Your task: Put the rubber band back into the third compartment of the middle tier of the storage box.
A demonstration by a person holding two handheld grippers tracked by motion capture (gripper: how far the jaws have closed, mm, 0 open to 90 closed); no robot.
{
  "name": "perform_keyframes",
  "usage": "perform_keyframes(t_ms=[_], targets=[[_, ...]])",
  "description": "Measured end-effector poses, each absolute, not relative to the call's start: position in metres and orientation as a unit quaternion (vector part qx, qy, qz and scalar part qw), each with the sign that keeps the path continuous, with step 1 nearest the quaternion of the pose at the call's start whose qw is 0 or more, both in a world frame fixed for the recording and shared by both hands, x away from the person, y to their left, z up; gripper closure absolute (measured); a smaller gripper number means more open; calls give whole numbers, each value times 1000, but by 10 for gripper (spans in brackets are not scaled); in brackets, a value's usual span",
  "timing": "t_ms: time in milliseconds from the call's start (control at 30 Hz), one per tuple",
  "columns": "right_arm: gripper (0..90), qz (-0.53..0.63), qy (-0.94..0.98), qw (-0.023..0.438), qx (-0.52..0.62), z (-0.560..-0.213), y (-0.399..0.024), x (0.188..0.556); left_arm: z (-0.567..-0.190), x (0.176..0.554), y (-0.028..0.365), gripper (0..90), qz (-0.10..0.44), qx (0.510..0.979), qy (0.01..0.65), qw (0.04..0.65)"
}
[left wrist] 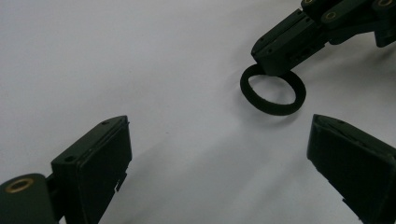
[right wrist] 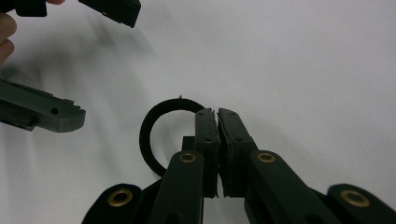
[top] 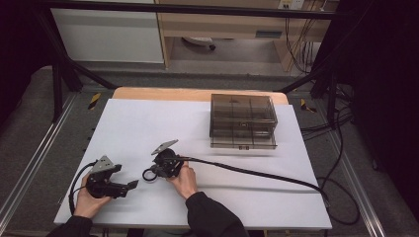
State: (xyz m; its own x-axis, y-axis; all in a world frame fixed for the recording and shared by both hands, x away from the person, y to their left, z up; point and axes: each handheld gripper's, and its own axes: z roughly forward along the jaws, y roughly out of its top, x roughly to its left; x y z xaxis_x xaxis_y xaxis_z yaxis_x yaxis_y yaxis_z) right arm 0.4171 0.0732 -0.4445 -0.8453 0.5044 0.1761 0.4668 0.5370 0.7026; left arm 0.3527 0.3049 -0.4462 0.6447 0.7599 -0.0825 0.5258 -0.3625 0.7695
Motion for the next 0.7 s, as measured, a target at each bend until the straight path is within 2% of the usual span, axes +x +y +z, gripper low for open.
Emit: perform_keyframes(t_ms=[700], targets=[[876,381,883,52,269,-427,64,411,-446,353,305,62,146,812,395,404]])
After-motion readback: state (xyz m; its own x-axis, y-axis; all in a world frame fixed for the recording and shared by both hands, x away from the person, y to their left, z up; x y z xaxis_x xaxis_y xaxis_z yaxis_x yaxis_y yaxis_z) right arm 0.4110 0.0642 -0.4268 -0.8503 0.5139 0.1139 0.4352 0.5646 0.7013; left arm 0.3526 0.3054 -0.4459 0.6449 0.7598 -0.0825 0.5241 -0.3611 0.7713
